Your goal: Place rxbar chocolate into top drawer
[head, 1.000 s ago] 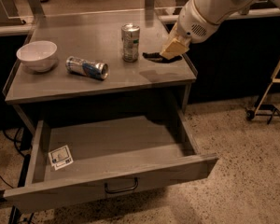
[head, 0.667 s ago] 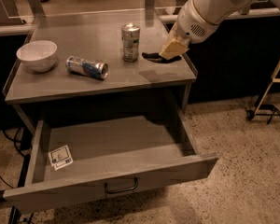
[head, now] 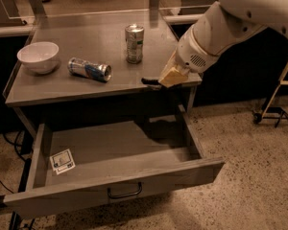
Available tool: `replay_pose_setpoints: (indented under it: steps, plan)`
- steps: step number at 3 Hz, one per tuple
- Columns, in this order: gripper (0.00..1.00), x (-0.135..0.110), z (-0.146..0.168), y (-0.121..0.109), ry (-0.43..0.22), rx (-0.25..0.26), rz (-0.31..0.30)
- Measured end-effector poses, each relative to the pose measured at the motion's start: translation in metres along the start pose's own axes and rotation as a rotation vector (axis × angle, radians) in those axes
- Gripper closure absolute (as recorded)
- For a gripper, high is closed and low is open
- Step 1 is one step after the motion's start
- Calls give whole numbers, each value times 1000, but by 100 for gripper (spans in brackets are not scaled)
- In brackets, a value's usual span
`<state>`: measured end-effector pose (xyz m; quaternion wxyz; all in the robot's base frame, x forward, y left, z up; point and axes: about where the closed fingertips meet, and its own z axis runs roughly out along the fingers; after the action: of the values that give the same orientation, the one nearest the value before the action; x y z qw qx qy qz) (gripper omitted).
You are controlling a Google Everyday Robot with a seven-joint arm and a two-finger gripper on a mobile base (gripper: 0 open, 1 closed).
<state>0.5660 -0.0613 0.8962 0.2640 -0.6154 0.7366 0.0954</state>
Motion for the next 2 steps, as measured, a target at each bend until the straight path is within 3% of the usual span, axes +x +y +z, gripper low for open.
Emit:
replay_pose_setpoints:
  steps: [1, 2]
  plan:
    - [100, 4, 25, 37, -35, -58, 43]
    - [100, 9, 37, 45, -28, -78, 52]
